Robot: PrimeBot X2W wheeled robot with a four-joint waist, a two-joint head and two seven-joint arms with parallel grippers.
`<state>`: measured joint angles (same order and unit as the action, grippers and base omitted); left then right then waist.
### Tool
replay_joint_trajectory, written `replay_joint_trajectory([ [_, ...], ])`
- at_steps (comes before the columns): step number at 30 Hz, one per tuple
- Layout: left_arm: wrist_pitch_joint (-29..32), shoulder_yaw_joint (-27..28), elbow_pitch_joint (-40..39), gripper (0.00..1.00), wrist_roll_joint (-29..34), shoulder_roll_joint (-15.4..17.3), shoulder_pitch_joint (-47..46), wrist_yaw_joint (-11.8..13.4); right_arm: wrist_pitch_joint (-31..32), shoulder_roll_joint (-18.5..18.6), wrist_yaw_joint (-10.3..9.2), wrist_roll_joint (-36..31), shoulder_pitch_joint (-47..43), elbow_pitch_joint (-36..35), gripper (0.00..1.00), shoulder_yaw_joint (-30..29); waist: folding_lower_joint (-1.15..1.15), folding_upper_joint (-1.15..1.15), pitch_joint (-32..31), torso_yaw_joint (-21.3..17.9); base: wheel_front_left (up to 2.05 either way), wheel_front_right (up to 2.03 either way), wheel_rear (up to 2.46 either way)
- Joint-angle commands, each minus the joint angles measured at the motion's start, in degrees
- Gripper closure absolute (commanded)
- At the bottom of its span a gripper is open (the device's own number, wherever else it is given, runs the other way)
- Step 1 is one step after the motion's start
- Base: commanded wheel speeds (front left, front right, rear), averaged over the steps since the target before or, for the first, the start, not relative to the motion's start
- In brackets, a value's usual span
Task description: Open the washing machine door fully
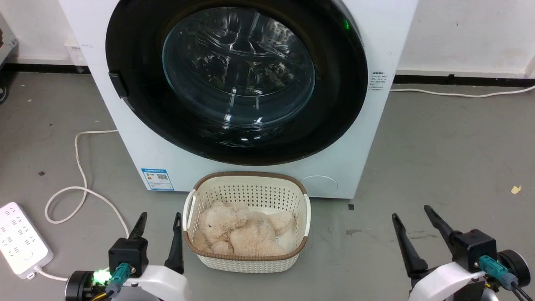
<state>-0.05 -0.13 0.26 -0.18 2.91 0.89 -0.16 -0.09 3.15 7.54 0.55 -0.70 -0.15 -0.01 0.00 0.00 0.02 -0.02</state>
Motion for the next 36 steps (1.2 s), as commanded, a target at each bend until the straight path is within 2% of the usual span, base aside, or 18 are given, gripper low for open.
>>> replay_joint_trajectory([
  [1,-0.51,-0.23,-0.12,0.00,-0.02,0.00,0.01,0.21,-0.48,-0.01,0.00,0.38,-0.05,-0.08,0.00,-0.15,0.00,0.00,0.03,-0.01,0.00,0.00,0.00],
  [22,-2.91,-2.08,-1.59,0.00,-0.01,0.00,-1.13,1.25,-2.87,0.42,-0.01,0.31,1.82,-1.87,0.00,0.10,0.00,0.00,2.88,0.51,0.00,0.00,0.00],
  [36,-4.58,-3.65,-3.03,0.00,-0.01,0.00,-3.08,2.29,-3.97,3.74,-0.02,4.40,7.72,-1.54,0.00,0.68,0.00,0.00,6.61,1.60,0.00,0.00,0.00],
])
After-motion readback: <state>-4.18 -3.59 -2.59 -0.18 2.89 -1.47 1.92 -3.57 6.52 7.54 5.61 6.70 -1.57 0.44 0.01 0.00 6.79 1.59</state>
